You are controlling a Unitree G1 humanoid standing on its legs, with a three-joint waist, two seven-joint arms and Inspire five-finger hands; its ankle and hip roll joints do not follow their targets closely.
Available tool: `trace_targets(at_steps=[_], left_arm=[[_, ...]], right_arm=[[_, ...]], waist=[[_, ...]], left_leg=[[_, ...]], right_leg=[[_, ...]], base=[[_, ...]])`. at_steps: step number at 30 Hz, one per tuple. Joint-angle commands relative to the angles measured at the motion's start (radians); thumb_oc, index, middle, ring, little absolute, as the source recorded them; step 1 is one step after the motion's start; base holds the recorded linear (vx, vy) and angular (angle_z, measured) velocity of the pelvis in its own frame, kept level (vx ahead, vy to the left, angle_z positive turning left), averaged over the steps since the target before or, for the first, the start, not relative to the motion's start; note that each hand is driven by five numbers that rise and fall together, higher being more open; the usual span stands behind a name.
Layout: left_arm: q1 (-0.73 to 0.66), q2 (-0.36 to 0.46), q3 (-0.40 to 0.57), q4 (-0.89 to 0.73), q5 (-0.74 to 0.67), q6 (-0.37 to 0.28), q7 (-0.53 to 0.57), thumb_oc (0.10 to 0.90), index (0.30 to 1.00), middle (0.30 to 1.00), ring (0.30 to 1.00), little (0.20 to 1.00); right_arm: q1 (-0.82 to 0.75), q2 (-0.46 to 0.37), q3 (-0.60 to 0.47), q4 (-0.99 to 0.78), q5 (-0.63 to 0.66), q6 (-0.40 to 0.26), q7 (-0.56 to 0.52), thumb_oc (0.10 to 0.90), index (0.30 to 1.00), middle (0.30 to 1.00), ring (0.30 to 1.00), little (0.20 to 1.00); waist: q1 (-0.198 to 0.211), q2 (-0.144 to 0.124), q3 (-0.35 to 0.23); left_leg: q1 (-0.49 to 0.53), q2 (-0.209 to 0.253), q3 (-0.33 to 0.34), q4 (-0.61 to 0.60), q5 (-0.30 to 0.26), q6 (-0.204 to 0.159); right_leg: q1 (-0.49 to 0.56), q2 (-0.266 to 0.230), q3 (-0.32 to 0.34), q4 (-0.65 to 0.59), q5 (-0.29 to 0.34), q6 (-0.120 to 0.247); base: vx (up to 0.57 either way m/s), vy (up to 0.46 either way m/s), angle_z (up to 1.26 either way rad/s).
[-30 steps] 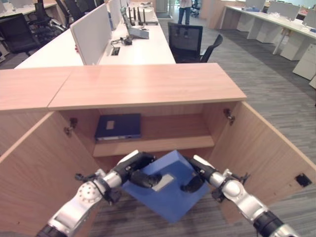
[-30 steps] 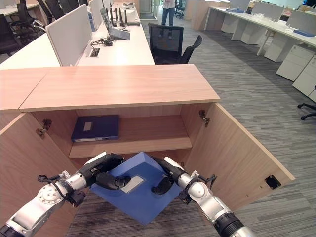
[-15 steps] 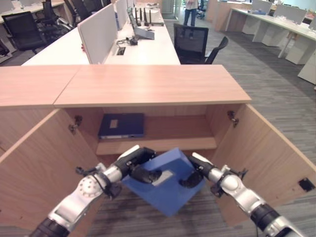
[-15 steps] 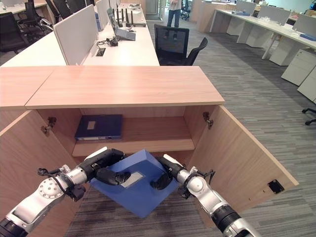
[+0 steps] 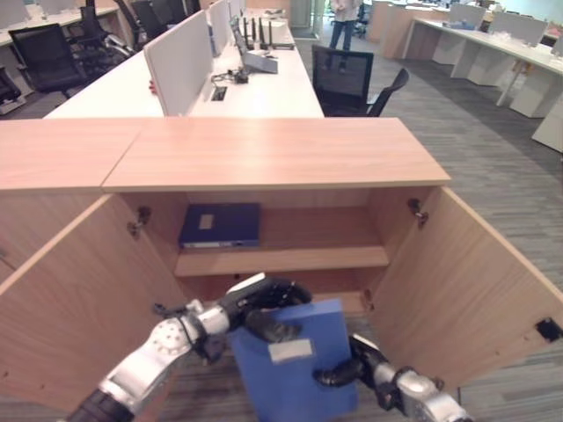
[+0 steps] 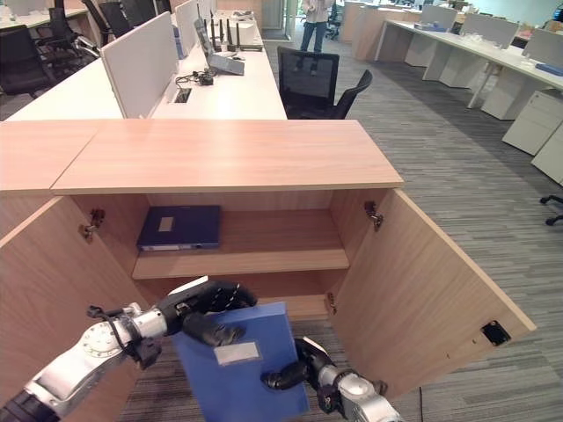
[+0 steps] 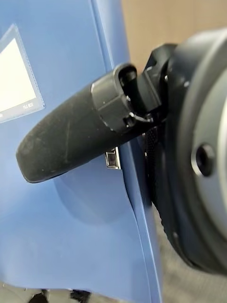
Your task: Put the empty folder in the office cabinet
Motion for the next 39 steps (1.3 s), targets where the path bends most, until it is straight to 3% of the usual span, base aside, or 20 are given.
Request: trace_targets(at_steps=[1,3,8,10,11,13,14,16,17,20,21,23,24,26,28,29,30,33,34,39], left_arm=[[-0.032,-0.088,0.100,-0.074,-0.154,-0.152,-0.035,0.800,0.900,0.900,0.900,0.900],[0.096,-0.157,0.152,0.044,-0.252,-0.120,-0.040,0.800,0.900,0.900,0.900,0.900],[0.236,-0.269,0.283,0.224,-0.253,-0.100,0.052,0.800,0.900,0.900,0.900,0.900],[0.258,-0.300,0.313,0.283,-0.260,-0.096,0.092,0.800,0.900,0.900,0.900,0.900],[0.248,-0.397,0.346,0.466,-0.339,-0.089,0.159,0.800,0.900,0.900,0.900,0.900],[0.245,-0.399,0.346,0.469,-0.340,-0.090,0.158,0.800,0.900,0.900,0.900,0.900],[0.216,-0.444,0.363,0.613,-0.358,-0.096,0.186,0.800,0.900,0.900,0.900,0.900],[0.175,-0.477,0.373,0.754,-0.359,-0.101,0.213,0.800,0.900,0.900,0.900,0.900],[0.147,-0.507,0.380,0.876,-0.368,-0.104,0.228,0.800,0.900,0.900,0.900,0.900],[0.130,-0.537,0.393,1.025,-0.365,-0.093,0.236,0.800,0.900,0.900,0.900,0.900],[0.111,-0.553,0.419,1.179,-0.315,-0.087,0.261,0.800,0.900,0.900,0.900,0.900],[0.098,-0.554,0.424,1.259,-0.256,-0.091,0.274,0.800,0.900,0.900,0.900,0.900],[0.088,-0.552,0.437,1.361,-0.159,-0.069,0.297,0.800,0.900,0.900,0.900,0.900],[0.083,-0.552,0.451,1.395,-0.137,-0.064,0.307,0.800,0.900,0.900,0.900,0.900],[0.074,-0.551,0.479,1.420,-0.125,-0.048,0.335,0.800,0.900,0.900,0.900,0.900],[0.074,-0.551,0.479,1.420,-0.125,-0.048,0.335,0.800,0.900,0.900,0.900,0.900],[0.071,-0.557,0.470,1.400,-0.106,-0.047,0.339,0.800,0.900,0.900,0.900,0.900],[0.072,-0.558,0.469,1.395,-0.087,-0.048,0.340,0.800,0.900,0.900,0.900,0.900],[0.083,-0.550,0.481,1.388,-0.060,-0.049,0.345,0.800,0.900,0.900,0.900,0.900],[0.098,-0.541,0.488,1.369,-0.037,-0.065,0.360,0.800,0.900,0.900,0.900,0.900]], right_arm=[[-0.014,0.244,0.011,-0.058,0.251,-0.019,0.104,0.400,0.300,0.300,0.300,0.300],[0.067,0.222,-0.072,-0.065,0.289,-0.003,0.100,0.400,0.300,0.300,0.300,0.300],[0.107,0.244,-0.201,-0.051,0.367,-0.005,0.063,0.400,0.300,0.300,0.300,0.300],[0.106,0.250,-0.227,-0.058,0.386,-0.004,0.051,0.400,0.300,0.300,0.300,0.300],[0.067,0.249,-0.239,-0.073,0.429,-0.016,0.022,0.400,0.300,0.300,0.300,0.300],[0.065,0.248,-0.240,-0.073,0.429,-0.016,0.022,0.400,0.300,0.300,0.300,0.300],[0.036,0.251,-0.237,-0.072,0.469,-0.031,0.009,0.400,0.300,0.300,0.300,0.300],[0.009,0.261,-0.228,-0.051,0.513,-0.042,-0.004,0.400,0.300,0.300,0.300,0.300],[-0.010,0.267,-0.229,-0.034,0.535,-0.056,-0.025,0.400,0.300,0.300,0.300,0.300],[-0.026,0.264,-0.223,-0.031,0.547,-0.064,-0.028,0.400,0.300,0.300,0.300,0.300],[-0.033,0.264,-0.217,-0.017,0.564,-0.066,-0.034,0.400,0.300,0.300,0.300,0.300],[-0.037,0.258,-0.208,-0.016,0.561,-0.064,-0.031,0.400,0.300,0.300,0.300,0.300],[-0.044,0.248,-0.198,-0.013,0.563,-0.054,-0.033,0.400,0.300,0.300,0.300,0.300],[-0.046,0.245,-0.199,-0.009,0.569,-0.054,-0.037,0.400,0.300,0.300,0.300,0.300],[-0.036,0.223,-0.224,-0.026,0.584,-0.057,-0.054,0.400,0.300,0.300,0.300,0.300],[-0.036,0.224,-0.225,-0.026,0.584,-0.057,-0.054,0.400,0.300,0.300,0.300,0.300],[-0.023,0.203,-0.260,-0.033,0.592,-0.069,-0.066,0.400,0.300,0.300,0.300,0.300],[0.000,0.183,-0.297,-0.047,0.592,-0.079,-0.068,0.400,0.300,0.300,0.300,0.300],[0.020,0.173,-0.328,-0.061,0.593,-0.084,-0.067,0.400,0.300,0.300,0.300,0.300],[0.004,0.166,-0.344,-0.086,0.606,-0.115,-0.077,0.400,0.300,0.300,0.300,0.300]], waist=[[0.034,-0.012,-0.012],[0.029,-0.009,0.003],[0.033,0.017,0.034],[0.027,0.020,0.040],[0.000,0.042,0.075],[0.001,0.044,0.076],[-0.025,0.047,0.108],[-0.053,0.036,0.124],[-0.060,0.020,0.115],[-0.065,0.021,0.103],[-0.076,0.036,0.093],[-0.087,0.038,0.090],[-0.098,0.049,0.090],[-0.104,0.049,0.086],[-0.109,0.066,0.086],[-0.112,0.063,0.085],[-0.117,0.080,0.092],[-0.129,0.098,0.094],[-0.142,0.118,0.094],[-0.122,0.111,0.105]], left_leg=[[0.017,-0.022,-0.077,-0.002,-0.100,-0.009],[0.015,-0.067,-0.124,-0.002,-0.104,0.019],[0.018,-0.084,-0.146,-0.002,-0.115,0.057],[0.014,-0.078,-0.140,-0.002,-0.120,0.061],[0.017,-0.060,-0.146,-0.002,-0.123,0.061],[0.017,-0.058,-0.144,-0.002,-0.125,0.060],[0.038,-0.061,-0.165,-0.002,-0.137,0.057],[0.069,-0.067,-0.196,-0.002,-0.160,0.043],[0.074,-0.069,-0.224,-0.002,-0.175,0.032],[0.069,-0.052,-0.229,-0.002,-0.176,0.022],[0.069,-0.018,-0.229,-0.002,-0.181,0.010],[0.062,-0.005,-0.233,-0.002,-0.174,0.004],[0.054,0.032,-0.231,-0.002,-0.173,-0.013],[0.044,0.042,-0.231,-0.002,-0.165,-0.021],[0.037,0.096,-0.205,-0.002,-0.150,-0.059],[0.032,0.092,-0.208,-0.002,-0.147,-0.058],[0.029,0.119,-0.182,-0.001,-0.128,-0.080],[0.025,0.140,-0.144,0.007,-0.111,-0.095],[0.004,0.162,-0.095,0.065,-0.073,-0.112],[-0.064,0.167,-0.087,0.214,-0.015,-0.110]], right_leg=[[-0.035,-0.120,0.014,0.078,0.085,0.084],[-0.063,-0.178,0.053,0.189,0.137,0.084],[-0.148,-0.221,0.055,0.362,0.158,0.055],[-0.181,-0.193,0.043,0.375,0.126,0.039],[-0.309,-0.086,0.043,0.351,0.083,0.024],[-0.310,-0.084,0.044,0.352,0.082,0.023],[-0.382,0.011,0.050,0.291,0.083,0.018],[-0.426,0.074,0.059,0.200,0.114,0.026],[-0.379,0.096,0.061,0.109,0.094,0.009],[-0.369,0.111,0.061,0.103,0.076,-0.010],[-0.380,0.123,0.072,0.126,0.056,-0.019],[-0.390,0.122,0.070,0.138,0.044,-0.028],[-0.400,0.131,0.075,0.168,0.013,-0.042],[-0.408,0.132,0.074,0.172,0.005,-0.047],[-0.389,0.143,0.047,0.175,-0.040,-0.060],[-0.390,0.140,0.046,0.173,-0.036,-0.060],[-0.371,0.129,0.009,0.183,-0.059,-0.064],[-0.356,0.109,-0.022,0.209,-0.083,-0.072],[-0.340,0.102,-0.042,0.229,-0.109,-0.087],[-0.289,0.119,-0.038,0.195,-0.132,-0.107]], base=[[0.01,0.167,-0.04],[0.02,0.220,0.09],[0.02,0.178,0.32],[0.04,0.042,0.04],[0.04,0.003,-0.01],[0.07,-0.008,-0.18],[0.17,-0.028,0.30],[0.29,-0.108,0.56],[0.30,-0.171,0.41],[0.18,-0.117,0.63],[0.33,-0.188,0.75],[0.22,-0.143,0.42],[0.15,-0.139,-0.03],[0.13,-0.121,-0.12],[0.16,-0.162,0.01],[0.17,-0.165,0.34],[0.11,-0.087,0.47],[0.12,-0.063,0.86],[0.14,-0.061,0.81],[0.08,-0.077,0.14]])
